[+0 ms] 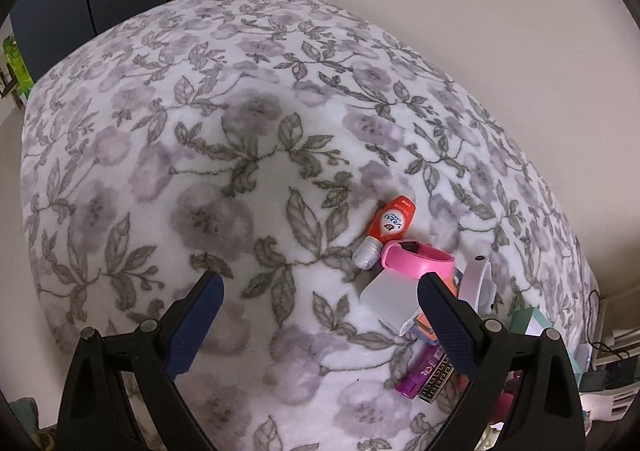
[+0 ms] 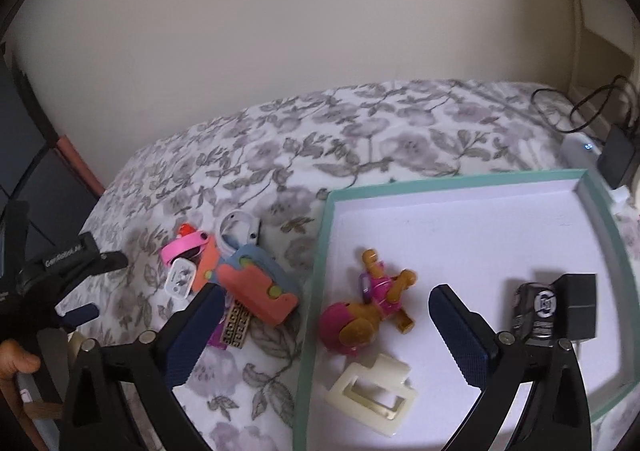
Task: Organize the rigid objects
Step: 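Move both tools back over the remaining items beside the tray, then grasp the coral-and-blue case with the right tool while the left tool grasps the white charger cube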
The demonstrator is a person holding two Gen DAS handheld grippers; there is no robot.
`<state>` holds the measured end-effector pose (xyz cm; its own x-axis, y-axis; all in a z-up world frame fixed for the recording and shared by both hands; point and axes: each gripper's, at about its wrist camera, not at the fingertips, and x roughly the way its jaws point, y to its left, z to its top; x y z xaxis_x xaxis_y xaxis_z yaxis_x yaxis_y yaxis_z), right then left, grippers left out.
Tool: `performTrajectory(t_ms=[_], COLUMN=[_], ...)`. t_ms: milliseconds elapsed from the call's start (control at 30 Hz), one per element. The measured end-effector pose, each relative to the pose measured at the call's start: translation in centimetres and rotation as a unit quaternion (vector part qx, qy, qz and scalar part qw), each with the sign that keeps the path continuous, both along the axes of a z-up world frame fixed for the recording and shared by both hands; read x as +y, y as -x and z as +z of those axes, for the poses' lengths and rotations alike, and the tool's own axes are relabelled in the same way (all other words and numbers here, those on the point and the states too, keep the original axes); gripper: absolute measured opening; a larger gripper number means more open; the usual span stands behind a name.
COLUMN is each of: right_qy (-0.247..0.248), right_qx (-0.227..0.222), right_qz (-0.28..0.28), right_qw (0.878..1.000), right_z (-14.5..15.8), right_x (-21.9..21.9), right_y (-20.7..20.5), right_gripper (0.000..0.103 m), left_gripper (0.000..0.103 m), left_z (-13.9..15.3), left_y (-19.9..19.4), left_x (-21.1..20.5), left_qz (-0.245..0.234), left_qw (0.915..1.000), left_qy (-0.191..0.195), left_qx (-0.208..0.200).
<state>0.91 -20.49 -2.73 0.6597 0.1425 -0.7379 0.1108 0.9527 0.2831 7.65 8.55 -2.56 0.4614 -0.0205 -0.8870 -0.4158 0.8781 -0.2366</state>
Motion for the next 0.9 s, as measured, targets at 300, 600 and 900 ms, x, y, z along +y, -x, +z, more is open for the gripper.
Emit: performTrajectory(t_ms=[300, 600, 900], right_qy=[-0.043, -0.047, -0.052], right_qx=[0.011, 0.023, 0.021], right_qz=[0.055, 0.080, 0.109], right_qw=[0.998, 0.995, 0.992], right_z=[-0.9, -1.5, -2.3], right_x=[1.8, 3.3, 4.0], right_y=[-1.6, -4.0, -6.2], right_gripper=[0.103, 0.103, 0.098], left_gripper=[0.098, 0.098, 0.098], left_z=[-1.2, -2.0, -2.8], left_y=[-1.2, -2.9, -4.7], left_x=[-0.3, -0.6, -2.2], left_qz=[-0.023, -0.052, -0.098], left_qw=[0.9993, 0.9970, 0.9922], left_qy=[0.029, 0.055, 0.075], left_qx=[0.007, 0.017, 0.019])
